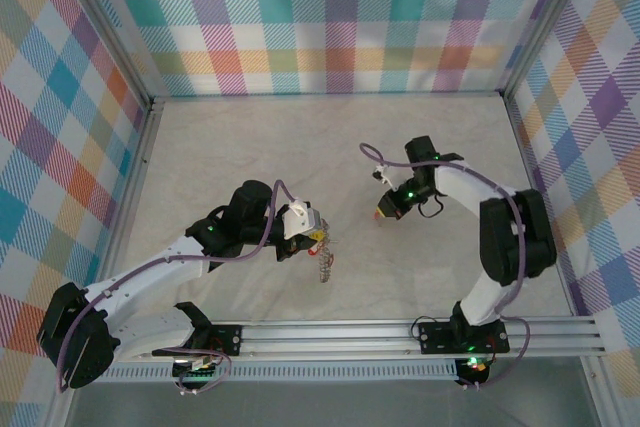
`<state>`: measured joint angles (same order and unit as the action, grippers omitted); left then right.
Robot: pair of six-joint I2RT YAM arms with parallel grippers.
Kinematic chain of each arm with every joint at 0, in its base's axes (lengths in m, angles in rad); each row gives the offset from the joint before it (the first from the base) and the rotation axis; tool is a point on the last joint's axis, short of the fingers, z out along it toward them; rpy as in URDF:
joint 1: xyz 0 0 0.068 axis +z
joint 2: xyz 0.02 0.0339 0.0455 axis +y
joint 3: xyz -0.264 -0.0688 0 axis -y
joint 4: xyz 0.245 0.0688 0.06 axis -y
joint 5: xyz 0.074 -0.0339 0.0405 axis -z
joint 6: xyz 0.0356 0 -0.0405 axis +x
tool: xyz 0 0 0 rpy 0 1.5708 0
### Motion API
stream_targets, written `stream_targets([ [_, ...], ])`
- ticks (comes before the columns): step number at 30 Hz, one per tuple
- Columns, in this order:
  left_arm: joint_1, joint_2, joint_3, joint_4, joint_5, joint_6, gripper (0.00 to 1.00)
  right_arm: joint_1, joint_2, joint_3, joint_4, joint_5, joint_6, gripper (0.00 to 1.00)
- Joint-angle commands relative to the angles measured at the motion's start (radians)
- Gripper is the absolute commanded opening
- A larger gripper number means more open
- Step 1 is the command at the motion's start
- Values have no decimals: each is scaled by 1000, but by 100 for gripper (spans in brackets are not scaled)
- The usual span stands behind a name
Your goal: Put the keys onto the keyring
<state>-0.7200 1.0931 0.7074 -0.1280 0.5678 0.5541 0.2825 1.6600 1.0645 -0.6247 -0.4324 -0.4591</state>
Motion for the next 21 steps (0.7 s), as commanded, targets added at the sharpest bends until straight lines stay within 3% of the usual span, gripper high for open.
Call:
stream_targets([
  [1,-14,-18,24,17,35,21,0,22,-111,-51,77,-77,56,0],
  [12,-14,-60,8,23,-53,37,0,293,-471,-182,267,-2,173,0],
  [21,-15,-102,-18,42,-110,64,0,548,-575,-198,307,150,283,0],
])
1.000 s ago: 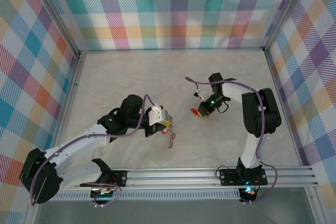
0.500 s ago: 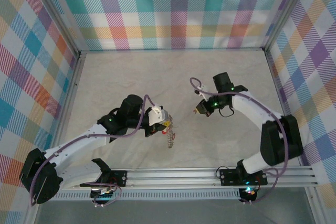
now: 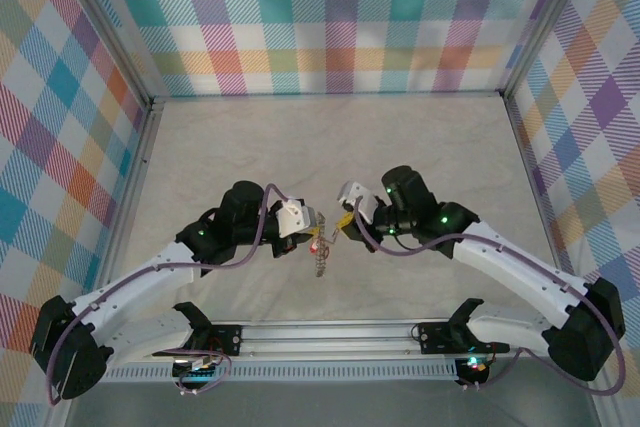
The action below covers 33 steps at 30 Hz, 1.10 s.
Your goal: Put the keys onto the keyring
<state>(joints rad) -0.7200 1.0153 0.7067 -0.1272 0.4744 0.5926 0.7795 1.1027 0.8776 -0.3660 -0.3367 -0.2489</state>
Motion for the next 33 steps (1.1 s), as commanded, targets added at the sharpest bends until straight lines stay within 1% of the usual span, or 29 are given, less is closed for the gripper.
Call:
stream_targets([
  [1,-15,-25,-18,43,-20,25,0,74,-18,-7,47,82,88,0],
  [4,-15,-27,-24,53,-22,24,0,133,-14,0,55,150,136,0],
  [7,-16,-26,-27,55,-23,25,0,166,4,-2,74,208,210,0],
  [9,-17,-29,-32,61,-23,28,0,173,21,0,79,239,236,0],
  [15,-21,-32,-43,78,-14,32,0,173,49,2,83,278,286,0],
  [23,-20,-21,-42,90,-8,7,0,173,47,-29,146,234,315,0],
  [30,-21,-11,-39,96,-31,-18,0,172,46,-22,135,223,300,0],
  [33,-20,-9,-37,91,-35,-18,0,173,49,-20,140,189,292,0],
])
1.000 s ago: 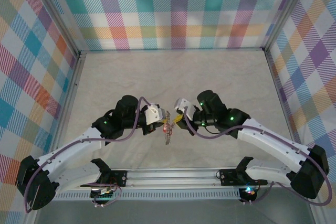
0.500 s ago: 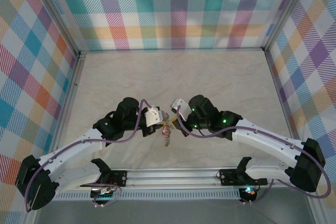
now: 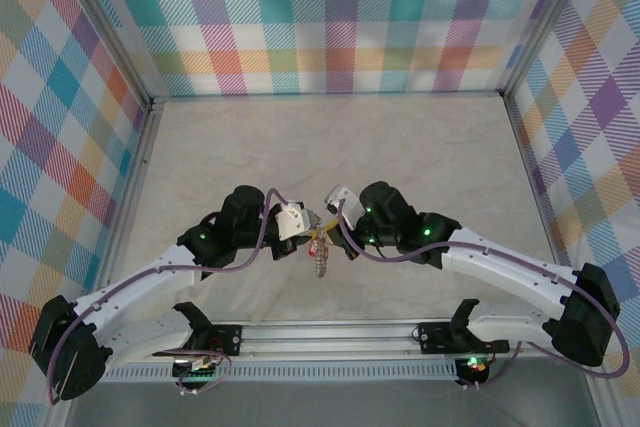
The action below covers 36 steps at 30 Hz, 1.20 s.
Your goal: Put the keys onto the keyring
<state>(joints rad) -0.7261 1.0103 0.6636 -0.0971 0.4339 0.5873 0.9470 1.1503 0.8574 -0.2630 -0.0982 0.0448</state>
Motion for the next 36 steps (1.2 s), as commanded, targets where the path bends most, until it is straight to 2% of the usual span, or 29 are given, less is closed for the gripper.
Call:
stream_targets([
  [1,-15,-3,7,59,3,-14,0,6,2,1,39,-60,-4,0],
  [13,-13,13,16,49,23,-17,0,6,17,8,65,-56,2,0],
  [22,-16,9,14,54,30,-18,0,5,38,13,69,48,47,0],
  [26,-18,5,8,57,36,-11,0,0,34,9,71,57,75,0],
  [31,-19,-11,-4,75,57,7,0,-39,20,-14,93,23,143,0],
  [36,-22,-36,-28,103,54,18,0,-95,4,-42,109,-76,199,0],
])
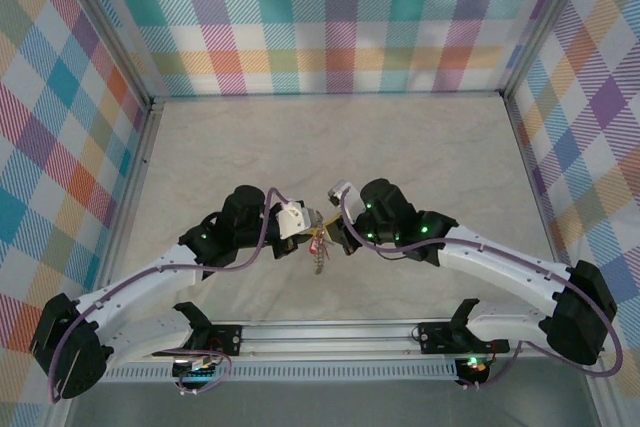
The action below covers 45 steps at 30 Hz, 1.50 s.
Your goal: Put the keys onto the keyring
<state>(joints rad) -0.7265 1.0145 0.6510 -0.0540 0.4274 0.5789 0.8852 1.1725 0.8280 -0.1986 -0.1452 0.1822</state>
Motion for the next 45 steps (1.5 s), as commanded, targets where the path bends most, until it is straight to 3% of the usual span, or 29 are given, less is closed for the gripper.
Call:
stream_targets([
  [1,-21,-44,-19,66,60,26,0,-37,-20,-15,41,-39,63,0],
  [11,-22,-75,-62,146,67,12,0,-75,-2,-32,68,-226,97,0],
  [15,-22,-80,-65,161,79,6,0,-76,-4,-20,33,-229,76,20],
  [20,-21,-83,-66,176,112,0,0,-77,-37,7,-36,-184,8,29],
  [27,-22,-99,-46,191,149,-27,0,-77,-115,43,-128,-150,-143,32],
  [32,-21,-96,54,78,254,-1,0,-77,-163,100,-208,-159,-231,33],
  [38,-22,-98,81,80,244,-54,0,-75,-178,148,-288,-229,-340,25],
  [45,-22,-94,94,74,253,-87,0,-72,-221,141,-294,-205,-442,27],
])
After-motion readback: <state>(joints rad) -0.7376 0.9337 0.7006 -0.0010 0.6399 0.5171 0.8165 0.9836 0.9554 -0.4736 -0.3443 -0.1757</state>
